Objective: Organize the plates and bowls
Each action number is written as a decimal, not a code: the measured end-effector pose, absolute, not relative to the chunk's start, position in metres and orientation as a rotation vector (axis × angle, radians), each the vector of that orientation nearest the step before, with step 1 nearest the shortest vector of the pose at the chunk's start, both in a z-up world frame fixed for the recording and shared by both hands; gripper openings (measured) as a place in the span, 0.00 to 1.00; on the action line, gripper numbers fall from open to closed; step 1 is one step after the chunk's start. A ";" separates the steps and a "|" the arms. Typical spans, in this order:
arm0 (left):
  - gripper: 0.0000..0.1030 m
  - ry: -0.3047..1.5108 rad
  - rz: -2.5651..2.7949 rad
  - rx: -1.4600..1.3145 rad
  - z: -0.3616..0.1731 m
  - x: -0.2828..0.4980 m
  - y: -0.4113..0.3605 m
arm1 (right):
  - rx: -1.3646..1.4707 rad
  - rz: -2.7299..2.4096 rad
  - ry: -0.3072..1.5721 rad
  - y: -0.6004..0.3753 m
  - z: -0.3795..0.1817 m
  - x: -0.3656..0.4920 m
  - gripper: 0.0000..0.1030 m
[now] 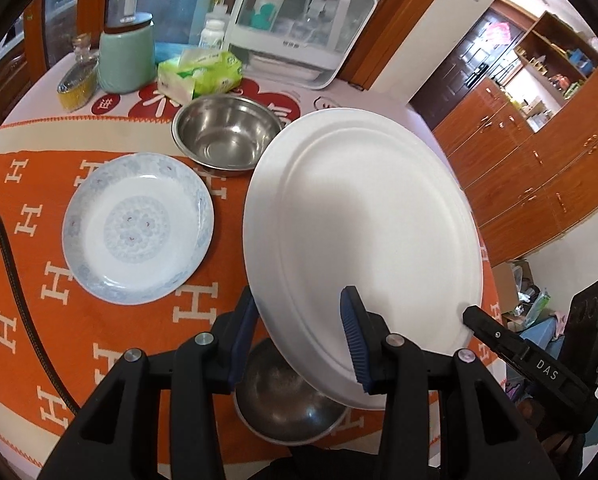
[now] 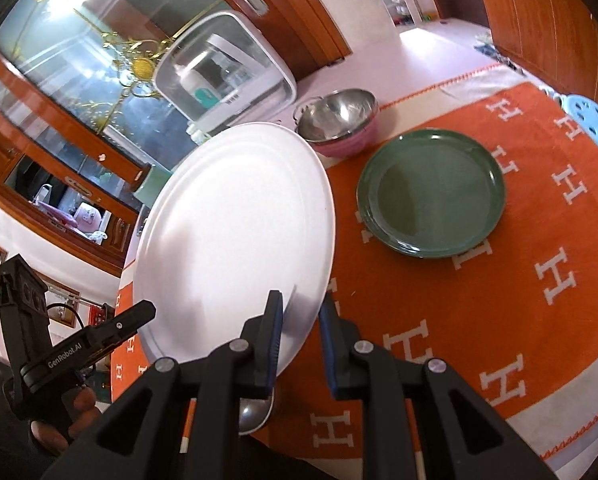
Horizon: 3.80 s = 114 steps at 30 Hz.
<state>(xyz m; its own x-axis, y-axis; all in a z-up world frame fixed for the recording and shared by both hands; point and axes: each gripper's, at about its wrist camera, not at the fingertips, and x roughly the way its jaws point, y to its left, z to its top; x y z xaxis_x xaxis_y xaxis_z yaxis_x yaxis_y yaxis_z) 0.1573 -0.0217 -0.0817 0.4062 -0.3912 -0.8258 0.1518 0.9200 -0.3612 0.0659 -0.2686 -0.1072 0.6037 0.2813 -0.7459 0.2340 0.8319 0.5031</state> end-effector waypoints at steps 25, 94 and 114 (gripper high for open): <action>0.39 1.060 -0.519 -0.151 -0.047 0.042 -0.050 | 0.511 -0.125 0.840 -0.272 -0.063 -0.081 0.18; 0.39 1.413 -0.379 0.083 -0.174 0.018 -0.143 | 0.402 -0.116 1.456 -0.330 -0.209 -0.044 0.32; 0.48 1.084 -0.359 -0.043 -0.092 0.008 -0.084 | 0.274 -0.165 1.258 -0.295 -0.157 -0.039 0.53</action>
